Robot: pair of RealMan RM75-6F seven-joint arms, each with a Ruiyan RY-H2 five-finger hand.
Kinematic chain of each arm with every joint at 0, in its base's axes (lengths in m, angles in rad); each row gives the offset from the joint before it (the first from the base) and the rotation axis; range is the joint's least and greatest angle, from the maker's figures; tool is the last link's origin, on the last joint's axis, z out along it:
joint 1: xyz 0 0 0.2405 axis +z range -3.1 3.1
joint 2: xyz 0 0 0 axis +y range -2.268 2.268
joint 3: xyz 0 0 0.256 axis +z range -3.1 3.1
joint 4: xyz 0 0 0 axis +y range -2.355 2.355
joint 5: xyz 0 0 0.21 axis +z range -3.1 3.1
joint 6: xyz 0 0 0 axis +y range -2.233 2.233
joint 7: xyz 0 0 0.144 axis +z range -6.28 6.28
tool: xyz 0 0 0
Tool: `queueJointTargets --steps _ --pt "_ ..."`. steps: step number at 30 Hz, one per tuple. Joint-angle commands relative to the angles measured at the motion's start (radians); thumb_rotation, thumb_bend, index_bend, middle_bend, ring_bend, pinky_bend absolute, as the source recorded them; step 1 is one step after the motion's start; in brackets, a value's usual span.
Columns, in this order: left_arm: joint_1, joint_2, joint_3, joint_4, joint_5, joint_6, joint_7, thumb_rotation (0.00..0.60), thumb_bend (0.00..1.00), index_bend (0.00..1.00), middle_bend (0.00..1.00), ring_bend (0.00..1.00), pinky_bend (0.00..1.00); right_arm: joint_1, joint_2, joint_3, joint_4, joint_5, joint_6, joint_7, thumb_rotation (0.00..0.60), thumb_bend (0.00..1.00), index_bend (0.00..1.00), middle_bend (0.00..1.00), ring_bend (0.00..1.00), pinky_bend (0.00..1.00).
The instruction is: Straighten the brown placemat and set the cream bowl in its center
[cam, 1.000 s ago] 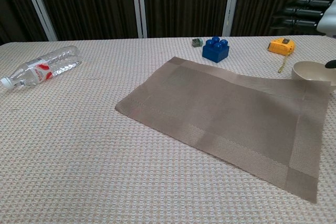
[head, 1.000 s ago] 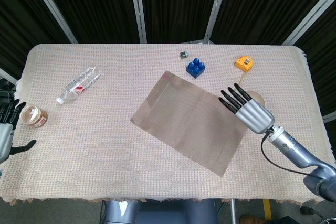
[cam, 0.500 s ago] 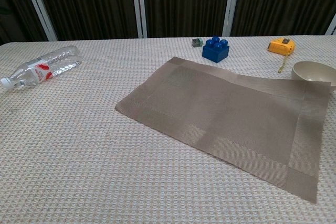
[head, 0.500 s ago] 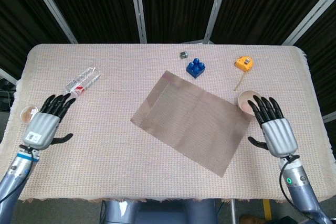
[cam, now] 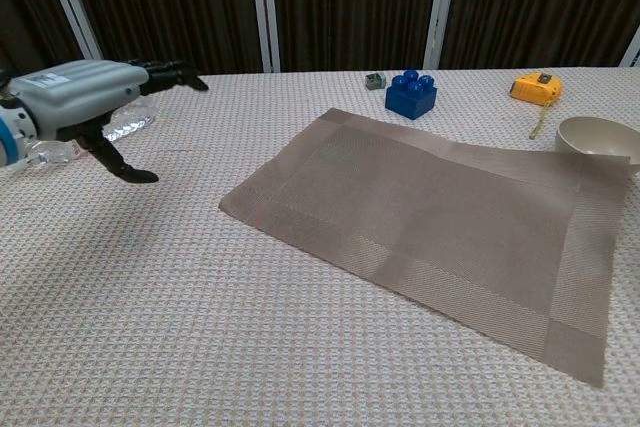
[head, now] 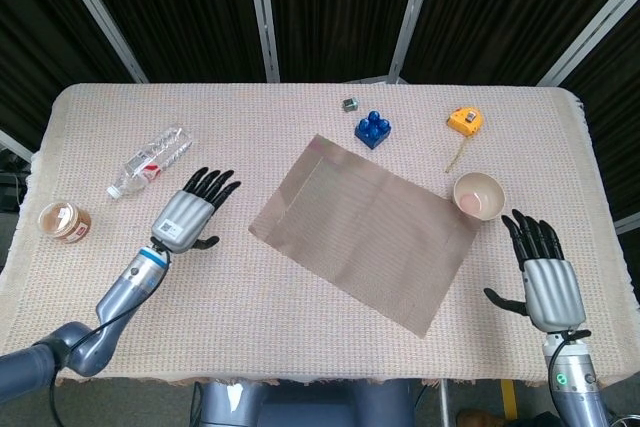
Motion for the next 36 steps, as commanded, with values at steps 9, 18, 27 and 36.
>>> queueJointTargets --steps 9,18,27,36 --pt "-0.115 -0.258 0.006 0.31 -0.061 -0.121 -0.087 0.6 0.23 0.26 0.0 0.0 0.0 -0.004 0.0 0.029 0.036 0.028 -0.031 0.027 0.6 0.0 0.0 0.0 0.0 0.0" --pt "-0.144 -0.32 0.029 0.404 -0.039 -0.116 -0.086 0.6 0.24 0.26 0.0 0.0 0.0 -0.012 0.002 0.042 0.041 0.022 -0.028 0.038 0.6 0.0 0.0 0.0 0.0 0.0" --pt "-0.17 -0.355 0.027 0.452 -0.047 -0.118 -0.075 0.6 0.24 0.27 0.0 0.0 0.0 -0.024 0.009 0.054 0.038 0.01 -0.019 0.047 0.6 0.0 0.0 0.0 0.0 0.0" --pt "-0.191 -0.381 0.022 0.468 -0.067 -0.133 -0.053 0.6 0.39 0.3 0.0 0.0 0.0 -0.031 0.011 0.06 0.036 0.0 -0.017 0.052 0.6 0.0 0.0 0.0 0.0 0.0"
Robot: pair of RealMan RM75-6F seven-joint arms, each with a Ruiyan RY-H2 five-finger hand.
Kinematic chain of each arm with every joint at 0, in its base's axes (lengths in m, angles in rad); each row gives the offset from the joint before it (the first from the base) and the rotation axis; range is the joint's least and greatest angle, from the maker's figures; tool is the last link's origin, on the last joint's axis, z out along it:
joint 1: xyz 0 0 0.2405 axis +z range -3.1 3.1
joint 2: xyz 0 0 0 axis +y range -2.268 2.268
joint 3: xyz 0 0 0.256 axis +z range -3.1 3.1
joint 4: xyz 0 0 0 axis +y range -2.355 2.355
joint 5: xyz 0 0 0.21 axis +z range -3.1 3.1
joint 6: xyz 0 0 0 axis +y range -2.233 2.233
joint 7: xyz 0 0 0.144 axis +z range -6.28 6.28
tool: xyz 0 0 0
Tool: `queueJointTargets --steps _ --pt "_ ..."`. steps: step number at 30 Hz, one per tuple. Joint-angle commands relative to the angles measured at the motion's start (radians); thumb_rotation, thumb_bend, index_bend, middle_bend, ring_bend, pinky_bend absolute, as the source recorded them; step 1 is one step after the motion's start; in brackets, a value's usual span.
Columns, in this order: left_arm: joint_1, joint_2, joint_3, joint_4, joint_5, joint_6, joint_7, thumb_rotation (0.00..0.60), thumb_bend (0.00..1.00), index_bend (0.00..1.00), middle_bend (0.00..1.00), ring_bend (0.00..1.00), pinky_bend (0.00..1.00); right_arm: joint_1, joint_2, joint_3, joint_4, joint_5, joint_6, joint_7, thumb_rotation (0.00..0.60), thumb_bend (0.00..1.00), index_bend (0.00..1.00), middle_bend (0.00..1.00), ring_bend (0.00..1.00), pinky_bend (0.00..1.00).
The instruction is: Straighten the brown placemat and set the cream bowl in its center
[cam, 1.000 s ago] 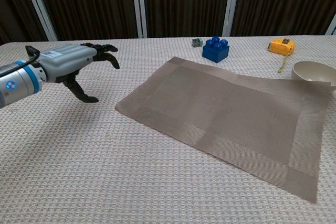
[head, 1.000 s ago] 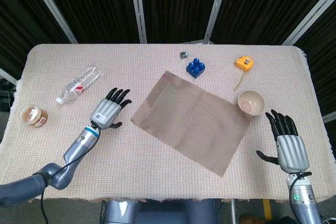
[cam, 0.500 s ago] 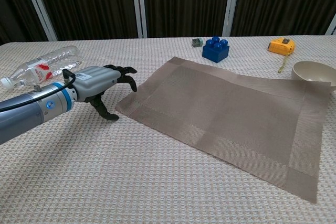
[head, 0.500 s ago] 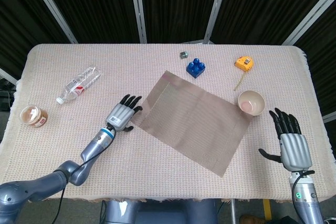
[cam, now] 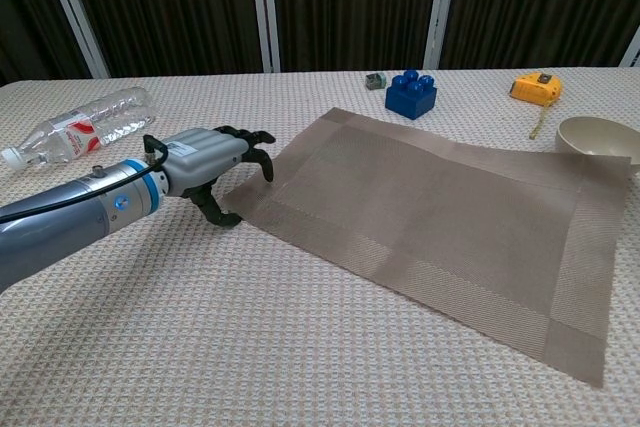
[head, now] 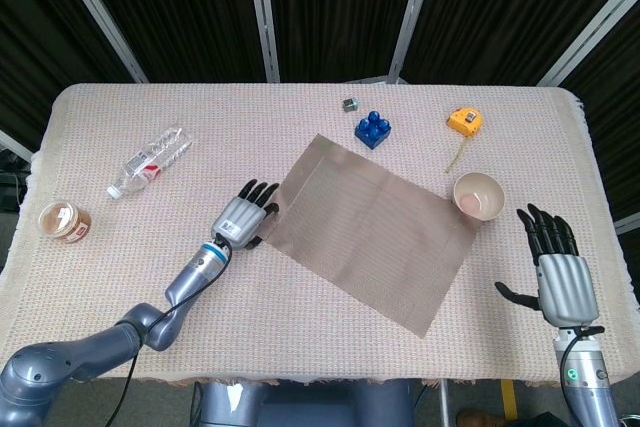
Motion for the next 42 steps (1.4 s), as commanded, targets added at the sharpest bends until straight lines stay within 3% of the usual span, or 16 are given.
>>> queueJointTargets --steps 1,10,23,27,30,37,42 --pt "-0.005 -0.005 -0.002 0.005 -0.003 0.001 0.004 0.6 0.4 0.3 0.0 0.0 0.0 -0.002 0.001 0.002 -0.001 -0.002 0.0 0.002 0.6 0.0 0.0 0.0 0.0 0.0" --pt "-0.013 -0.005 -0.004 0.006 -0.015 0.004 0.012 0.6 0.43 0.33 0.0 0.0 0.0 -0.007 0.004 0.008 -0.002 -0.005 -0.006 0.01 0.6 0.0 0.0 0.0 0.0 0.0" --pt "-0.017 -0.032 -0.009 0.021 -0.037 0.01 0.022 0.6 0.49 0.57 0.0 0.0 0.0 -0.014 0.011 0.014 -0.01 -0.018 -0.001 0.022 0.6 0.0 0.0 0.0 0.0 0.0" --pt "-0.006 -0.037 -0.009 0.028 -0.029 0.056 0.03 0.6 0.5 0.73 0.0 0.0 0.0 -0.016 0.013 0.015 -0.012 -0.023 -0.001 0.028 0.6 0.0 0.0 0.0 0.0 0.0" --pt "0.02 -0.035 -0.005 0.016 -0.028 0.1 0.031 0.6 0.5 0.75 0.0 0.0 0.0 -0.019 0.017 0.016 -0.016 -0.029 0.003 0.032 0.6 0.0 0.0 0.0 0.0 0.0" --pt "0.112 0.072 0.019 -0.165 -0.044 0.184 0.07 0.6 0.51 0.75 0.0 0.0 0.0 -0.028 0.025 0.011 -0.032 -0.054 0.018 0.032 0.6 0.0 0.0 0.0 0.0 0.0" --pt "0.187 0.204 0.079 -0.348 -0.024 0.245 0.136 0.6 0.51 0.76 0.0 0.0 0.0 -0.034 0.027 0.004 -0.046 -0.076 0.026 0.028 0.6 0.0 0.0 0.0 0.0 0.0"
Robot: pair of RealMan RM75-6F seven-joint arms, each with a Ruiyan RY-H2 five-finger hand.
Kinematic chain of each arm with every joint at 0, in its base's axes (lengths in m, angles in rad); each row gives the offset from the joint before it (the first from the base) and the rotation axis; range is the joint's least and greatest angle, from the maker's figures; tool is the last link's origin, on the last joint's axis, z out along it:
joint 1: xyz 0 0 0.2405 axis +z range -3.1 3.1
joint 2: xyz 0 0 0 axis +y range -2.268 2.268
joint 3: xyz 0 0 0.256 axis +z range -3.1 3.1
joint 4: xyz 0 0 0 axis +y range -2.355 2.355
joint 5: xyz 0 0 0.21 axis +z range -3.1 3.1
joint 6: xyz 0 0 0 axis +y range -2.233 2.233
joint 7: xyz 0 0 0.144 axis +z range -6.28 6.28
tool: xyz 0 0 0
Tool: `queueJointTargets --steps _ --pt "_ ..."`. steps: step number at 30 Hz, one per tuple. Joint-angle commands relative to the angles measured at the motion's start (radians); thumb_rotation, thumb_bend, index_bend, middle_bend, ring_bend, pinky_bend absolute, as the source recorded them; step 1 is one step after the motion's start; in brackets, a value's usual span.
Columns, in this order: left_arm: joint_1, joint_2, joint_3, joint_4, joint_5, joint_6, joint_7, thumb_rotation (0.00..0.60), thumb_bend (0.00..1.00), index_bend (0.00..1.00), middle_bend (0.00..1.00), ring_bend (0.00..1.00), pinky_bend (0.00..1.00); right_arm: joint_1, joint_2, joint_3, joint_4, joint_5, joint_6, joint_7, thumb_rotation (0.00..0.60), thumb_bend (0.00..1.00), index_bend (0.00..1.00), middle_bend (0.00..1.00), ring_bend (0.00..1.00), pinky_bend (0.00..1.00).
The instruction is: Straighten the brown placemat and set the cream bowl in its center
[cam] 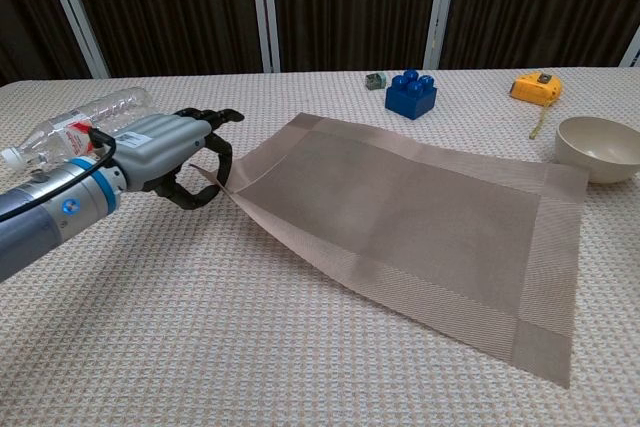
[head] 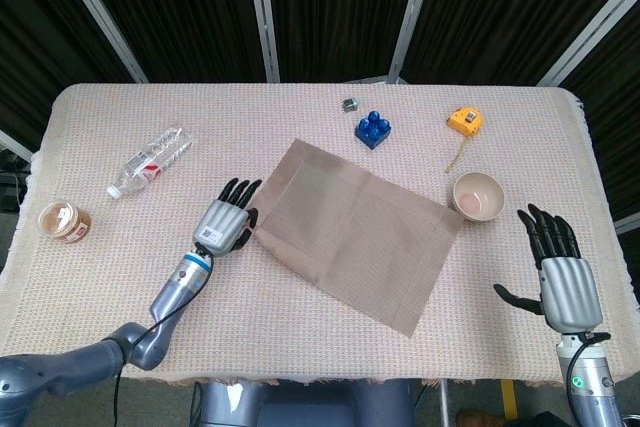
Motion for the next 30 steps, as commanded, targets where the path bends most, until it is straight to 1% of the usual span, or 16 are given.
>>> queueJointTargets --steps 1,7,8,12,14,21,24,30 --pt "0.079 0.127 0.06 -0.169 0.009 0.058 0.069 0.6 0.51 0.76 0.0 0.0 0.0 -0.004 0.002 -0.004 -0.008 -0.011 0.006 -0.003 0.6 0.0 0.0 0.0 0.0 0.0" --pt "0.146 0.294 0.138 -0.418 0.002 0.081 0.187 0.6 0.51 0.76 0.0 0.0 0.0 -0.009 0.004 -0.009 -0.025 -0.04 0.018 -0.014 0.6 0.0 0.0 0.0 0.0 0.0" --pt "0.149 0.303 0.143 -0.432 0.002 0.082 0.194 0.6 0.51 0.76 0.0 0.0 0.0 -0.01 0.004 -0.01 -0.026 -0.042 0.018 -0.015 0.6 0.0 0.0 0.0 0.0 0.0" --pt "0.178 0.384 0.2 -0.554 0.016 0.085 0.24 0.6 0.51 0.76 0.0 0.0 0.0 -0.012 0.004 -0.012 -0.033 -0.055 0.023 -0.023 0.6 0.0 0.0 0.0 0.0 0.0" --pt "0.187 0.409 0.221 -0.594 0.031 0.085 0.243 0.6 0.51 0.76 0.0 0.0 0.0 -0.012 0.003 -0.013 -0.034 -0.059 0.023 -0.028 0.6 0.0 0.0 0.0 0.0 0.0" --pt "0.205 0.431 0.269 -0.64 0.082 0.078 0.252 0.6 0.51 0.76 0.0 0.0 0.0 -0.016 0.0 -0.017 -0.038 -0.072 0.026 -0.042 0.6 0.0 0.0 0.0 0.0 0.0" --pt "0.211 0.426 0.282 -0.638 0.096 0.07 0.252 0.6 0.51 0.76 0.0 0.0 0.0 -0.018 0.0 -0.018 -0.04 -0.075 0.027 -0.046 0.6 0.0 0.0 0.0 0.0 0.0" --pt "0.22 0.419 0.292 -0.619 0.105 0.057 0.247 0.6 0.51 0.76 0.0 0.0 0.0 -0.022 0.0 -0.018 -0.043 -0.079 0.029 -0.052 0.6 0.0 0.0 0.0 0.0 0.0"
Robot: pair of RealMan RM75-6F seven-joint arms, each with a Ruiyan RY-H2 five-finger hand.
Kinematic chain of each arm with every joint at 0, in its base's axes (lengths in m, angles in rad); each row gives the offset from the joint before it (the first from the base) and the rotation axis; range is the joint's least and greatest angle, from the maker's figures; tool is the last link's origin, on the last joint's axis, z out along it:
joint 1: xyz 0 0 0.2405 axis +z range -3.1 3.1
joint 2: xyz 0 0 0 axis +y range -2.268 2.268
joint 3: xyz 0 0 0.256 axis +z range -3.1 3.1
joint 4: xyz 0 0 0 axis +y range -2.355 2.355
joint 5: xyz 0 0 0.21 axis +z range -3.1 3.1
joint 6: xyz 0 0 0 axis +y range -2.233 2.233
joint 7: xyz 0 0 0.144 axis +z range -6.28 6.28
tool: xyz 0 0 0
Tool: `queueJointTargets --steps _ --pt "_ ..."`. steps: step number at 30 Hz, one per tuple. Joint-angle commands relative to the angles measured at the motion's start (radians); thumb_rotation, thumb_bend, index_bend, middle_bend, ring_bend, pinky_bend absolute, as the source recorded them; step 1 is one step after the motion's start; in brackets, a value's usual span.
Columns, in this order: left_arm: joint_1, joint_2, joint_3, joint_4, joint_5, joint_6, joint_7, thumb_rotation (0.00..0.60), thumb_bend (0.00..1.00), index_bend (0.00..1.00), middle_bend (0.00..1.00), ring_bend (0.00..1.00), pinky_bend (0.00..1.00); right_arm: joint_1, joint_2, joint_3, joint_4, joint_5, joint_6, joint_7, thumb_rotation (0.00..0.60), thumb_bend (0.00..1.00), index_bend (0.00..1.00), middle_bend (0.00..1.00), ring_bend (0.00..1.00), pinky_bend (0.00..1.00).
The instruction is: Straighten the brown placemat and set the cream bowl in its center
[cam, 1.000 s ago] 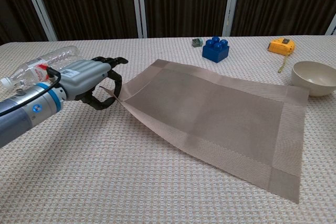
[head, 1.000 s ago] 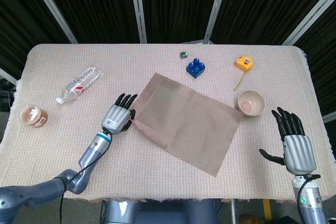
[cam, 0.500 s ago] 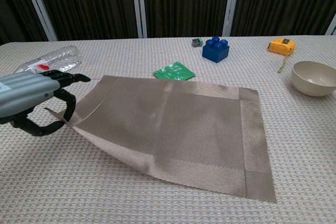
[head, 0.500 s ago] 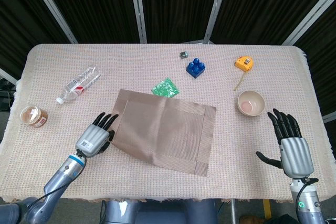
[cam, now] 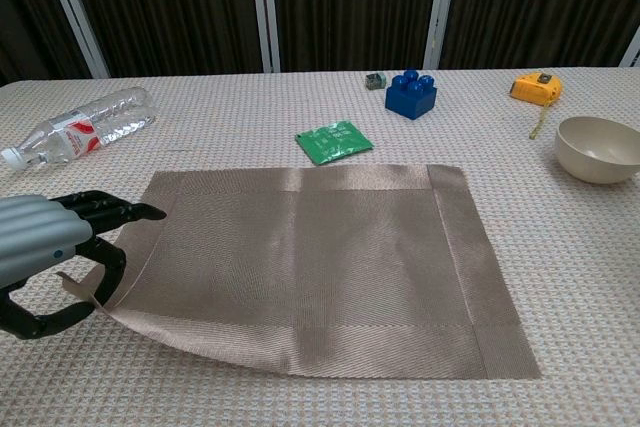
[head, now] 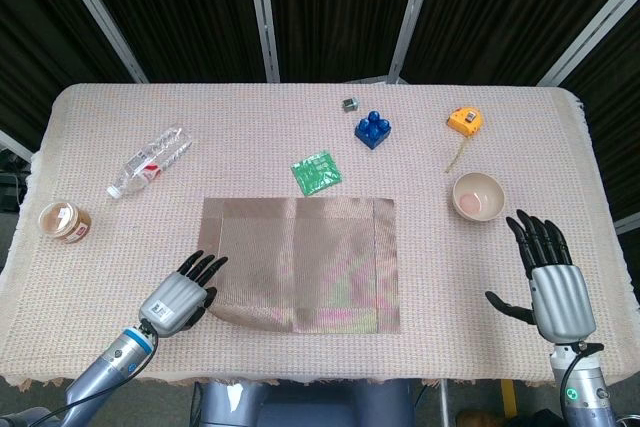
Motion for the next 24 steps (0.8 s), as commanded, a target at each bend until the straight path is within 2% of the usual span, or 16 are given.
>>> queueJointTargets --steps 1,5,7,8,10,11,12,18,24 --pt "0.004 0.0 0.004 0.003 0.002 -0.005 -0.006 0.6 0.51 0.76 0.0 0.0 0.0 -0.001 0.0 0.0 0.0 -0.001 0.0 -0.001 0.6 0.0 0.0 0.0 0.0 0.0" --pt "0.012 0.005 0.014 0.0 0.016 -0.009 -0.025 0.6 0.51 0.75 0.0 0.0 0.0 -0.002 0.0 0.002 0.0 -0.001 -0.001 -0.001 0.6 0.0 0.0 0.0 0.0 0.0" --pt "0.017 0.007 0.016 0.003 0.024 -0.005 -0.025 0.6 0.44 0.66 0.0 0.0 0.0 -0.002 0.0 0.002 0.0 -0.002 -0.001 -0.002 0.6 0.0 0.0 0.0 0.0 0.0" --pt "0.02 0.008 0.017 0.005 0.024 -0.004 -0.023 0.6 0.37 0.58 0.0 0.0 0.0 -0.002 0.0 0.002 0.0 -0.003 -0.001 -0.002 0.6 0.0 0.0 0.0 0.0 0.0" --pt "0.023 0.015 0.02 0.005 0.022 -0.007 -0.016 0.6 0.12 0.2 0.0 0.0 0.0 -0.003 0.0 0.002 0.001 -0.004 -0.001 -0.002 0.6 0.0 0.0 0.0 0.0 0.0" --pt "0.023 0.02 0.022 0.004 0.024 -0.009 -0.012 0.6 0.05 0.08 0.0 0.0 0.0 -0.003 0.0 0.002 0.001 -0.004 -0.002 -0.001 0.6 0.0 0.0 0.0 0.0 0.0" --pt "0.024 0.027 0.026 -0.001 0.025 -0.011 -0.015 0.6 0.02 0.02 0.0 0.0 0.0 -0.003 0.001 0.002 0.001 -0.004 -0.002 -0.001 0.6 0.0 0.0 0.0 0.0 0.0" --pt "0.047 0.109 0.037 -0.057 0.052 0.035 -0.069 0.6 0.0 0.0 0.0 0.0 0.0 -0.003 0.001 0.002 0.006 0.005 -0.011 0.002 0.6 0.0 0.0 0.0 0.0 0.0" --pt "0.088 0.219 0.012 -0.126 0.052 0.141 -0.158 0.6 0.0 0.0 0.0 0.0 0.0 0.003 -0.004 0.004 0.017 0.024 -0.033 0.003 0.6 0.0 0.0 0.0 0.0 0.0"
